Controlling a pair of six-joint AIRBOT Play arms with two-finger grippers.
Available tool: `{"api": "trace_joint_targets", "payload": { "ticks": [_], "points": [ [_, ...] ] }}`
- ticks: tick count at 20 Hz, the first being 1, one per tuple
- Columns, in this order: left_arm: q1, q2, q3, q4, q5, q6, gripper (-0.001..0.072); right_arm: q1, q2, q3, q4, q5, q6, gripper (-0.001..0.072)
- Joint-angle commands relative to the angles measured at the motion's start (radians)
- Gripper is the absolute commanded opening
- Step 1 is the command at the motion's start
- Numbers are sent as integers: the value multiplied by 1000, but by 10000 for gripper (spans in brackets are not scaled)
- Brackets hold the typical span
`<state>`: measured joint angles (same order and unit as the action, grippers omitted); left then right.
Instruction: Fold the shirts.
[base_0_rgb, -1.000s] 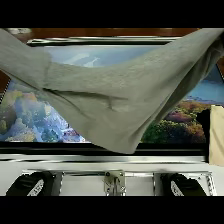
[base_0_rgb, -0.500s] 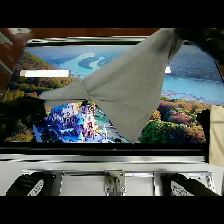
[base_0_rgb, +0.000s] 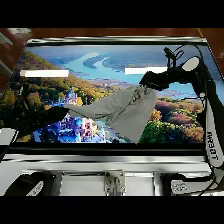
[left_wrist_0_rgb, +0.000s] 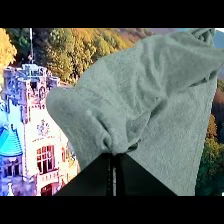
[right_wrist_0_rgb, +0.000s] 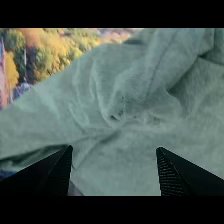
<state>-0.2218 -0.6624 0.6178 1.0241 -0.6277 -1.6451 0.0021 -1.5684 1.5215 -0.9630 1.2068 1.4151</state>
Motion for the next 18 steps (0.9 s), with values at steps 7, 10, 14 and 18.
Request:
{"api": "trace_joint_targets", "payload": {
  "ticks": [7,10,14,18],
  "points": [
    [45,-3,35,-11,-97,172,38,-213,222,-408,-166,375,48,628],
    [45,-3,35,-12,-145,171,38,-210,298,-766,-55,191,47,628],
    [45,-3,35,-12,-148,171,38,-147,299,-963,127,-24,28,628],
    [48,-4,35,-11,-147,171,38,6,296,-967,129,-194,120,628]
  ]
}}
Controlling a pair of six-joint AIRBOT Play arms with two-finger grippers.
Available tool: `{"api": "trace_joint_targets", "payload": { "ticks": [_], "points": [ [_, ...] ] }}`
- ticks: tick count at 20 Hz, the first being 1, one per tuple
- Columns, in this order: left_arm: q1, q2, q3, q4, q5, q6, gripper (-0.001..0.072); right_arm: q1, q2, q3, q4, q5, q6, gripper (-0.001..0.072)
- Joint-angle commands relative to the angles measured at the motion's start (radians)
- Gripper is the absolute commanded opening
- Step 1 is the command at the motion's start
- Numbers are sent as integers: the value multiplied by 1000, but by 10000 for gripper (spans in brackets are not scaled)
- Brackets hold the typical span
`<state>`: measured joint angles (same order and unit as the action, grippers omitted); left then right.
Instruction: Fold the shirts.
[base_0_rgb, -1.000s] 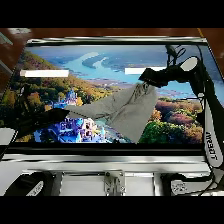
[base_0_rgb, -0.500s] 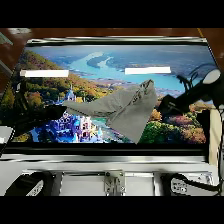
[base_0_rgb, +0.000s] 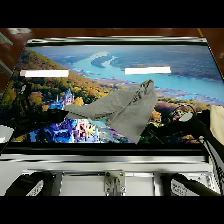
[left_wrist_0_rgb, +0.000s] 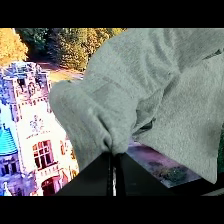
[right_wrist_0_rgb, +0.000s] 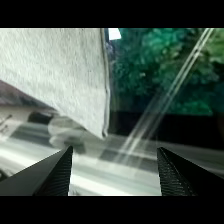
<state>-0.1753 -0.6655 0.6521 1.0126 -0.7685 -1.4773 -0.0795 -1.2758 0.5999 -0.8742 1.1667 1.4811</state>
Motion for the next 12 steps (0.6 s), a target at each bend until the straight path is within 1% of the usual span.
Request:
{"api": "trace_joint_targets", "payload": {
  "ticks": [1,4,6,9,11,12],
  "points": [
    [2,-1,1,0,-7,3,38,120,-2,-45,39,-183,71,628],
    [2,0,1,-1,-8,3,38,161,-37,-45,53,-225,105,627],
    [2,-1,1,-1,-7,2,38,167,-46,-45,98,-256,108,555],
    [2,0,1,-1,-8,0,38,167,-47,-45,179,-306,107,555],
    [2,-1,1,0,-7,0,38,167,-47,-45,197,-312,109,485],
    [2,-1,1,0,-7,0,38,167,-47,-45,197,-312,109,486]
  ]
}}
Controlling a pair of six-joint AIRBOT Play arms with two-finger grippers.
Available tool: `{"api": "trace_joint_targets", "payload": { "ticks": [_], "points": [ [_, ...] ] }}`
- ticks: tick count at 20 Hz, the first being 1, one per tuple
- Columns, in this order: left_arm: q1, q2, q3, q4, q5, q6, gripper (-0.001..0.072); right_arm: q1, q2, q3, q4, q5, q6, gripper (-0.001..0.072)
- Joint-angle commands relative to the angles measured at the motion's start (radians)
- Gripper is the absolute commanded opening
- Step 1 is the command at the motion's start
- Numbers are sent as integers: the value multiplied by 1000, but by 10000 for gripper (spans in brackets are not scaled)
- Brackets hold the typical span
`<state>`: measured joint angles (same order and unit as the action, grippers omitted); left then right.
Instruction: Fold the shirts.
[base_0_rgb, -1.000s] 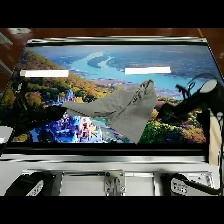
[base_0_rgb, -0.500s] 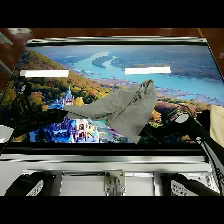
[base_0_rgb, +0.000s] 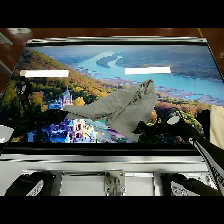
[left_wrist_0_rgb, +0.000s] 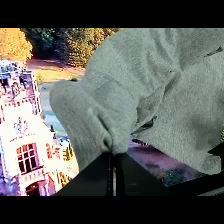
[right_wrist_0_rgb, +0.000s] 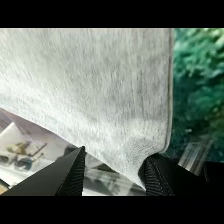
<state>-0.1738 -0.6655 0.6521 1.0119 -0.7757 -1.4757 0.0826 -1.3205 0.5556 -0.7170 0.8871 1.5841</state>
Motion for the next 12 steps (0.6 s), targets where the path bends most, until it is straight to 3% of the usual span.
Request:
{"api": "trace_joint_targets", "payload": {
  "ticks": [1,2,3,5,12],
  "points": [
    [1,-1,1,0,0,-2,38,5,-2,-1,40,-32,7,485],
    [1,-1,1,0,0,-2,38,5,-2,-1,40,-32,10,485],
    [1,-1,1,0,0,-2,38,5,-2,-1,43,-30,10,388],
    [1,-1,1,0,0,-2,38,5,-2,-1,57,-26,6,64],
    [10,11,46,79,-104,29,36,-32,84,138,24,162,-221,57]
  ]
}}
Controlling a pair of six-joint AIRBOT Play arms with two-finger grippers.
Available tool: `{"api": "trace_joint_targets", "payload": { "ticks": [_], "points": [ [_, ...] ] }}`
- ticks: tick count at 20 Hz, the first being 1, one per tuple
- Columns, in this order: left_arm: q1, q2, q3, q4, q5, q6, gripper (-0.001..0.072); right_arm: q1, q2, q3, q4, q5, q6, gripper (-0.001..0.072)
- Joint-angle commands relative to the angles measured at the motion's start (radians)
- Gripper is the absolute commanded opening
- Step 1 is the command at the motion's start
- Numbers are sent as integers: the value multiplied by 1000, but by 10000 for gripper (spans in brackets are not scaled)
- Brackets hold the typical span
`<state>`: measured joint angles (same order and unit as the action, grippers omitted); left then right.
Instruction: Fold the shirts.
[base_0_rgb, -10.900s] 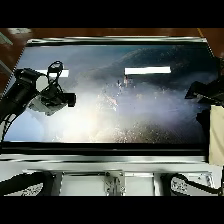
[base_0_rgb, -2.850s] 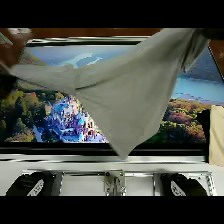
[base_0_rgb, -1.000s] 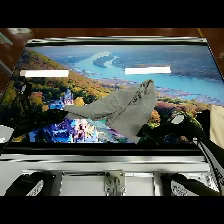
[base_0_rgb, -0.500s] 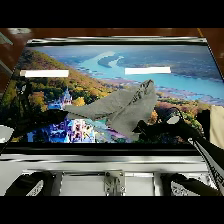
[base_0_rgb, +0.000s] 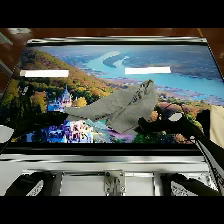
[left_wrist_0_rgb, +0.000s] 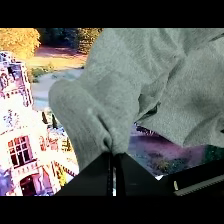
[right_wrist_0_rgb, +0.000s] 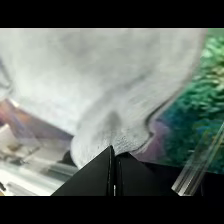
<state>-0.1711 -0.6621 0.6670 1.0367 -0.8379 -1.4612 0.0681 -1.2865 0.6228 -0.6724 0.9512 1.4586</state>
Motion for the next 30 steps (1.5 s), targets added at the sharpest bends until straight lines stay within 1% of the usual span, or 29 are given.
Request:
{"api": "trace_joint_targets", "payload": {
  "ticks": [1,2,3,4,5,6,7,9,10,13,15,17,19,20,22,24,26,28,29,30],
  "points": [
    [8,19,94,93,-42,20,36,-35,108,134,-17,127,-105,57],
    [8,33,179,130,-42,41,36,-54,174,207,-17,141,-111,57],
    [8,45,293,192,-42,40,36,-80,253,302,-17,140,-133,57],
    [8,51,411,249,-42,40,36,-107,328,403,-19,130,-192,58],
    [11,53,539,286,-43,39,36,-138,406,520,-36,106,-245,58],
    [16,53,680,296,-42,36,37,-169,477,637,-77,52,-248,58],
    [16,52,816,295,-42,35,37,-194,533,736,-120,-12,-243,58],
    [15,53,1030,295,-42,25,37,-238,616,918,-188,-76,-236,58],
    [15,55,1106,295,-43,25,37,-252,643,987,-206,-89,-228,57],
    [15,80,1234,296,-65,26,37,-273,702,1123,-318,-88,-124,58],
    [15,103,1242,302,-89,26,37,-273,720,1142,-363,-70,-74,58],
    [15,107,1241,368,-176,26,37,-273,716,1142,-404,5,-67,58],
    [15,103,1214,486,-287,25,37,-273,690,1142,-490,137,-20,58],
    [15,101,1184,539,-332,25,37,-273,666,1139,-542,227,1,58],
    [15,101,1086,590,-352,25,38,-273,599,1109,-592,393,11,58],
    [15,88,945,592,-335,25,38,-272,513,1036,-590,488,12,58],
    [15,51,768,646,-287,26,37,-272,426,929,-591,472,14,58],
    [15,-16,609,689,-196,24,37,-272,328,834,-589,365,27,58],
    [15,-59,560,688,-150,7,38,-272,274,808,-584,303,46,58],
    [15,-111,532,688,-107,-30,38,-272,211,798,-565,241,72,59]
  ]
}}
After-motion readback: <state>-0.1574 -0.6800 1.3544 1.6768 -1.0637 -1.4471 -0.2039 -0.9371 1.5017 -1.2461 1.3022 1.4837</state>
